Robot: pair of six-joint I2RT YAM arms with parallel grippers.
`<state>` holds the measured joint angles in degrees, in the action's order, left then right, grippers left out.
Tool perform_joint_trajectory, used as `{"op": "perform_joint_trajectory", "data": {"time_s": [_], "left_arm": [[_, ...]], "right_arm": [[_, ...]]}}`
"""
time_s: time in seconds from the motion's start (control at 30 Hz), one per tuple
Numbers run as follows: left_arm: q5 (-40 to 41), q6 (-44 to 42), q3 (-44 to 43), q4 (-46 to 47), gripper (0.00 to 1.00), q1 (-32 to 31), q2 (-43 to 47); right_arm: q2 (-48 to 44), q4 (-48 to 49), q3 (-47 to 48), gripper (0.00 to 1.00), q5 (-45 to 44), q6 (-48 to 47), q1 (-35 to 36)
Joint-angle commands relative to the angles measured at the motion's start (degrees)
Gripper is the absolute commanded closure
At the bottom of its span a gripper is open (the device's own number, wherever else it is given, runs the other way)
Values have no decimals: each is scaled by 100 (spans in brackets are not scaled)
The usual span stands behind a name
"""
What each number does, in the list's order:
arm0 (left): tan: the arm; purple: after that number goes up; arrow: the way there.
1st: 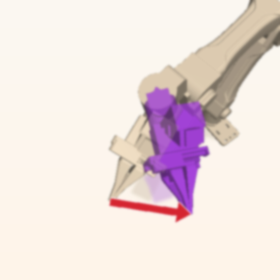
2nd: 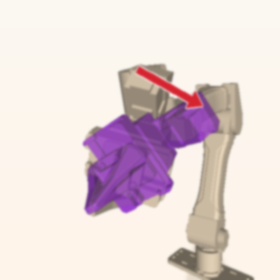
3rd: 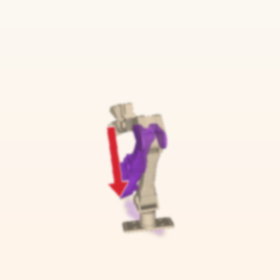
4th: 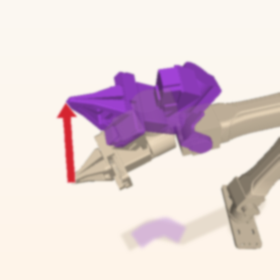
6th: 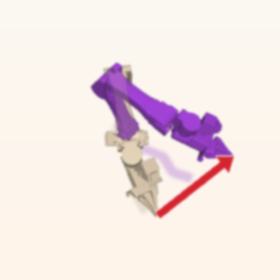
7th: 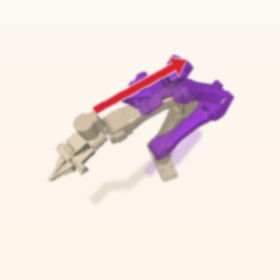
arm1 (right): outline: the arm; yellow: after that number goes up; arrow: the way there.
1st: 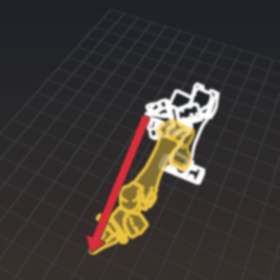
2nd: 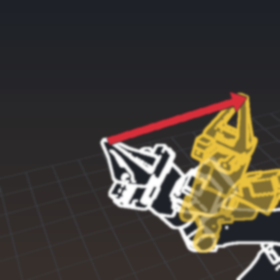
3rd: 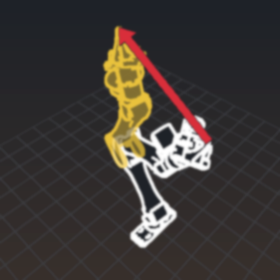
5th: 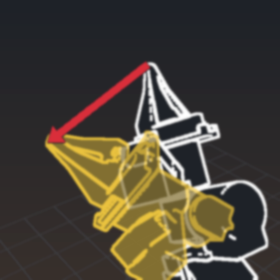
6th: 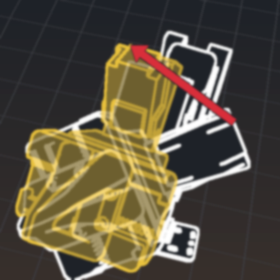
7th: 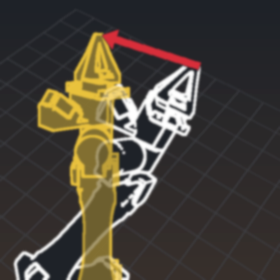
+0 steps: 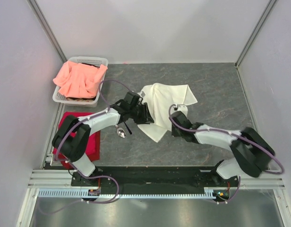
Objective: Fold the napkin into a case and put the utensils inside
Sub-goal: Pick up the crumpled napkin from the center of the board.
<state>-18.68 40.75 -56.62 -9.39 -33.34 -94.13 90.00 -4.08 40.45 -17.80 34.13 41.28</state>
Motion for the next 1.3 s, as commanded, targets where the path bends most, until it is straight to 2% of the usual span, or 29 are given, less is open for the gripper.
{"op": "perform_joint_trajectory", "data": {"time_s": [0.0, 0.1, 0.13, 0.23, 0.37, 0.43, 0.5, 0.57, 0.6, 0.63, 0.83, 0.97, 1.27], "left_arm": [[671, -261, 229, -37, 61, -864, 261], [1032, -191, 730, -37, 61, -1182, 640], [1102, -77, 871, -46, 61, -1227, 946], [1287, 247, 1372, 24, 60, -1446, 1587], [1673, 617, 1925, 174, 55, -1833, 2326], [1736, 758, 2006, 192, 53, -2069, 2486], [2015, 890, 2128, 200, 53, -2263, 2706], [2584, 1127, 2347, 331, 55, -2702, 2864], [2728, 1163, 2418, 411, 55, -2982, 3048], [2860, 1250, 2488, 455, 55, -3081, 3110], [3107, 1286, 2621, 482, 54, -3240, 3260], [2976, 1207, 2586, 491, 53, -3240, 3269], [2747, 759, 2498, 499, 51, -3240, 3304]], "right_arm": [[-2041, -944, -774, 89, -355, 428, 47], [-3194, -1577, -960, 66, -645, 471, 47], [-3399, -1709, -934, 49, -663, 550, 38], [-3735, -1886, -837, 21, -751, 918, 38], [-3314, -2053, -573, 13, -918, 1200, 56], [-2936, -2167, -460, 13, -944, 1315, 47], [-2656, -2220, -432, 19, -1058, 1666, 56], [-2549, -2247, -450, 28, -1128, 1999, 65], [-2470, -2247, -450, 40, -1207, 2071, 82], [-2426, -2203, -450, 44, -1243, 2115, 100], [-1767, -2387, -126, 65, -1463, 2431, 310], [-1205, -2571, 156, 67, -1673, 2519, 390], [-668, -2563, 394, 67, -1788, 2713, 548]]}}
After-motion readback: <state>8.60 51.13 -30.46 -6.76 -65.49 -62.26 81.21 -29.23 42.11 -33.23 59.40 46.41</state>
